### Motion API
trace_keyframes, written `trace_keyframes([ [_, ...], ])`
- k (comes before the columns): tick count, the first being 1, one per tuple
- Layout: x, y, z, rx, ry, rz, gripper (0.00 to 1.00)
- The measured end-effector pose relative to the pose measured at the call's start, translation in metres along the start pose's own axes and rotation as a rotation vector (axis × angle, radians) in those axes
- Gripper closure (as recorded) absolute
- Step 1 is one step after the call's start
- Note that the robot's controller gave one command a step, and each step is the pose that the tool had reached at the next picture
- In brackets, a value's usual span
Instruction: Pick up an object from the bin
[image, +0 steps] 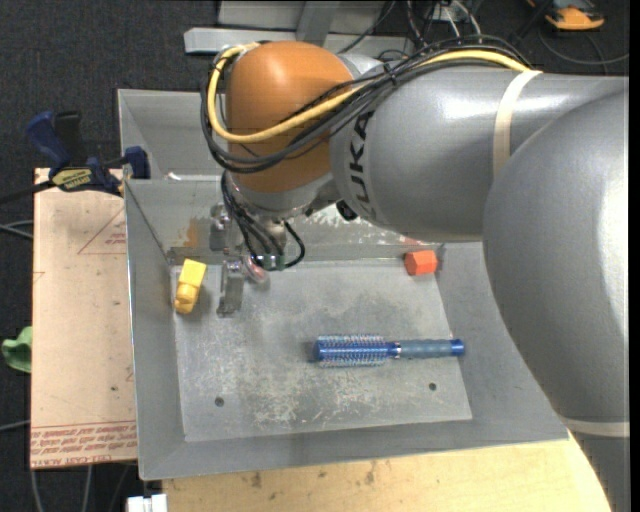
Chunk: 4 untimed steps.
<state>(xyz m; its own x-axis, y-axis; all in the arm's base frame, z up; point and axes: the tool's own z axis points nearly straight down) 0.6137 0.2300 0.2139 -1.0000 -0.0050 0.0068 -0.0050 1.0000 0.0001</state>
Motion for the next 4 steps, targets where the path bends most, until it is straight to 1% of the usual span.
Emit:
trace_keyframes([
  [1,-0.026,0.007,0.1,0.001,-0.003,-0.045,0.0],
  [2,-0.038,0.021,0.135,-0.009,-0.03,0.042,0.0],
  [3,-0.036,0.017,0.143,-0.003,-0.01,0.057,0.0],
  [4,-0.036,0.016,0.143,-0.001,-0.01,0.06,1.0],
])
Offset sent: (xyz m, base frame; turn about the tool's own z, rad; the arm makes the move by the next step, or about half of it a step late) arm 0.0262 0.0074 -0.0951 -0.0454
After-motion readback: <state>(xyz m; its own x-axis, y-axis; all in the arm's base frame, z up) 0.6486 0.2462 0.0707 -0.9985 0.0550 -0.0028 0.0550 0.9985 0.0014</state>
